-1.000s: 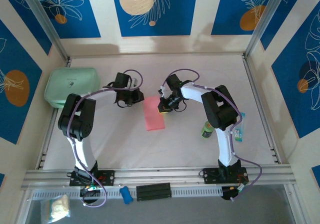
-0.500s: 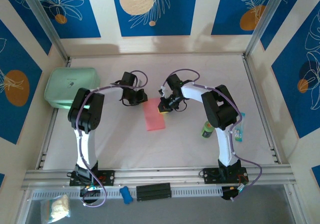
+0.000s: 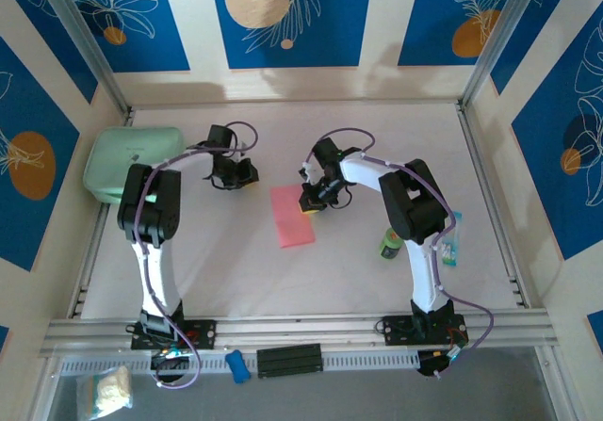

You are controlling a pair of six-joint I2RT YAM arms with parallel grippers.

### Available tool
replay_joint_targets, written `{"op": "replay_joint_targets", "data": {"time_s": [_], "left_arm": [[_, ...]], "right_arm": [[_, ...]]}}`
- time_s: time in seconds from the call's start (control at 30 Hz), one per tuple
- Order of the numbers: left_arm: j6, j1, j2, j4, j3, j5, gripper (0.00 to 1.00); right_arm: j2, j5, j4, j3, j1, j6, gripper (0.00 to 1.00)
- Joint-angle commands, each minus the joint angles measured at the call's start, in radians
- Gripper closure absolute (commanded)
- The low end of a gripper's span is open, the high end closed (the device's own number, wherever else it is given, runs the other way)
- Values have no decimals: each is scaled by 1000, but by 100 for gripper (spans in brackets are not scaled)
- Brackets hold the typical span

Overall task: Fold a paper plane with a square sheet of paper (pick it up from the middle)
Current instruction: First fold the square sheet of paper in half at the center of the table, then first fold in half a square sheet of paper at the center of the table.

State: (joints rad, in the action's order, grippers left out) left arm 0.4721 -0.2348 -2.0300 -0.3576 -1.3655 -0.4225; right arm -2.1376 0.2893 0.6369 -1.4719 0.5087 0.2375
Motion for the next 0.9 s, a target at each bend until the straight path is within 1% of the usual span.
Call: {"op": "replay_joint_targets", "data": {"time_s": [0.0, 0.13, 0.3, 0.43, 0.57, 0.7, 0.8, 0.87], "left_arm": [[-10, -20, 101, 6, 38, -91, 85], [48, -69, 126, 88, 130, -139, 85], [83, -106, 106, 141, 191, -125, 86], [111, -115, 67, 184, 194, -150, 86], [125, -115, 38, 182, 174, -131, 88], [135, -114, 15, 165, 179, -93, 90], [147, -116, 11, 163, 202, -68, 91], [161, -116, 12, 178, 222, -57, 91]], "right_arm": [[-76, -150, 163, 9, 23, -58, 98], [-79, -128, 185, -41, 35, -92, 98], [-84, -102, 204, -97, 33, -128, 98], [-90, -74, 221, -138, 32, -160, 98], [-92, -54, 233, -184, 20, -159, 97], [-41, 16, 207, -204, 2, -89, 95], [42, 67, 133, -160, -8, 39, 92], [93, 106, 63, -107, -4, 135, 92]]}}
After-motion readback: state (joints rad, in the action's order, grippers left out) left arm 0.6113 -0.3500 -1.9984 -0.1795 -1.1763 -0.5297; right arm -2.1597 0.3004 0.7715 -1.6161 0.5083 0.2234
